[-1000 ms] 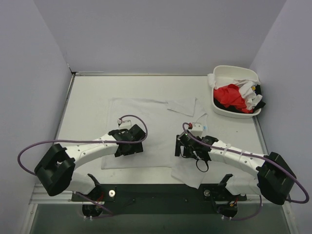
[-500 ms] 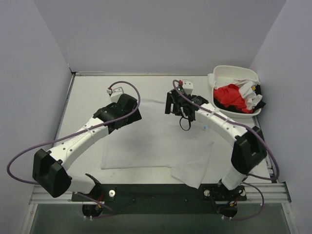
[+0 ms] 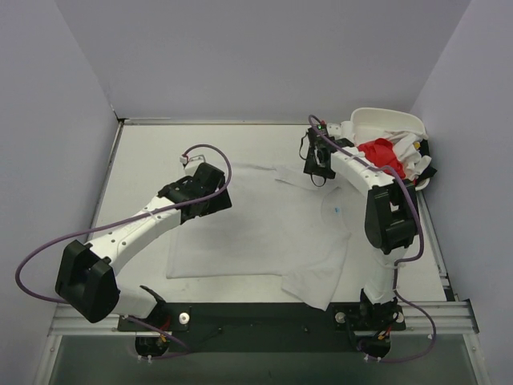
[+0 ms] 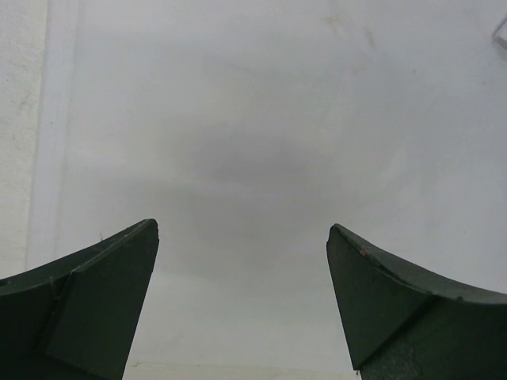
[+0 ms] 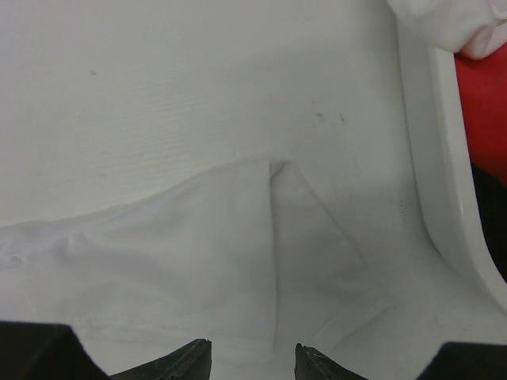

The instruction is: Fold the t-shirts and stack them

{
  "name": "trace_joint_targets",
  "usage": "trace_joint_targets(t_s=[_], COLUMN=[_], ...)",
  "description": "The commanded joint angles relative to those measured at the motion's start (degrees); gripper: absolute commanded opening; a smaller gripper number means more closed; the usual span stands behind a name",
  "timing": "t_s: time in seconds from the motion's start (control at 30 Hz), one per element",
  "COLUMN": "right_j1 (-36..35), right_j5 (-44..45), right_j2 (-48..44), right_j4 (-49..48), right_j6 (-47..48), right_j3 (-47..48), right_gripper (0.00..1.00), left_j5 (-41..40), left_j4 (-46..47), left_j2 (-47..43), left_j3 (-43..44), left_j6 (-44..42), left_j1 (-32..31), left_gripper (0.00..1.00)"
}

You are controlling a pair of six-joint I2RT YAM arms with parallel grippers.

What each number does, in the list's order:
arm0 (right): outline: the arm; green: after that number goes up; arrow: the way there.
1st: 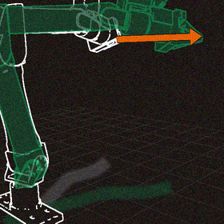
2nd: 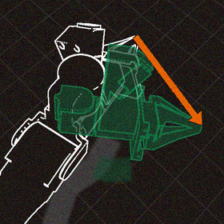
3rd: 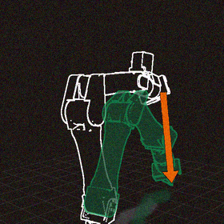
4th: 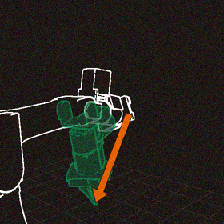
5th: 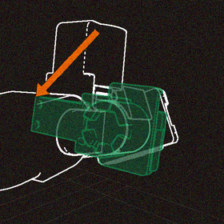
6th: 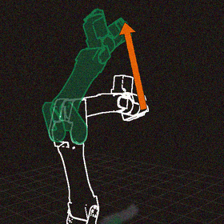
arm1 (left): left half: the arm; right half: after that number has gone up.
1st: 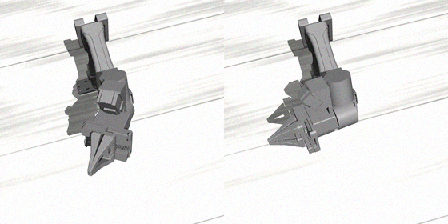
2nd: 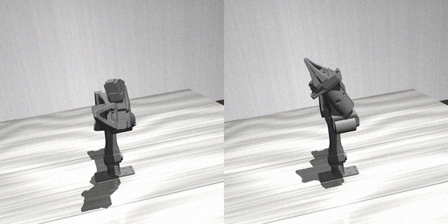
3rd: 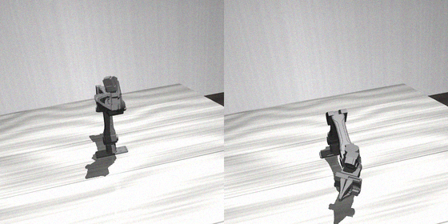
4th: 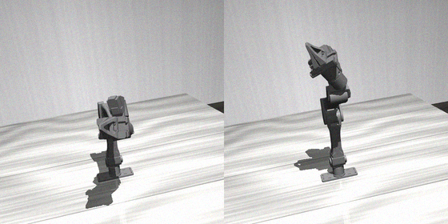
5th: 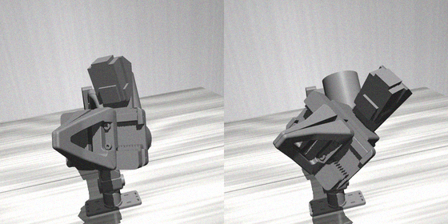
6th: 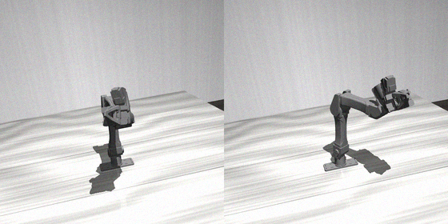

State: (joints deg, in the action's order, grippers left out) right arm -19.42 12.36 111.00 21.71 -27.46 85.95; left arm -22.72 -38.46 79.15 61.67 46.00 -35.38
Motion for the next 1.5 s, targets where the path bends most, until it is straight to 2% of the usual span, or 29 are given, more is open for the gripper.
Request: trace_joint_targets(t_s=[0.0, 0.37, 0.6, 1.2, 1.3, 1.33, 1.47], right_j1=[-0.44, 0.52, 3.16, 3.42, 3.51, 3.51, 3.51], right_j5=[-1.02, -0.75, -4.44, -7.7, -7.35, -7.18, -7.09], right_j2=[-2.28, -1.93, 0.62, 7.21, 7.56, 7.65, 7.83], right_j4=[1.93, 0.7, -0.27, -0.27, -0.27, -0.27, -0.27], right_j6=[0.83, 0.66, 0.31, -1.01, -0.84, -0.92, -0.93], right_j3=[-1.57, -4.92, -3.25, 1.23, 1.32, 1.41, 1.94], right_gripper=[0.45, 0.33, 0.33, 0.34, 0.29, 0.24, 0.15], left_j5=[1.01, 2.51, 1.72, 1.27, 1.27, 1.27, 1.28], left_j4=[4.09, 4.97, 4.36, 4.62, 4.79, 4.8, 4.88], left_j2=[-0.93, 0.39, -0.14, 0.39, 0.47, 0.56, 0.56], left_j3=[0.56, 0.12, 0.03, -0.76, -0.94, -1.11, -1.38], left_j6=[-1.17, -1.0, -1.35, -1.35, -1.35, -1.35, -1.26], left_j1=[0.57, 0.57, 0.57, 0.83, 0.83, 0.83, 0.92], left_gripper=[0.97, 0.98, 0.97, 0.97, 0.98, 0.97, 0.98])
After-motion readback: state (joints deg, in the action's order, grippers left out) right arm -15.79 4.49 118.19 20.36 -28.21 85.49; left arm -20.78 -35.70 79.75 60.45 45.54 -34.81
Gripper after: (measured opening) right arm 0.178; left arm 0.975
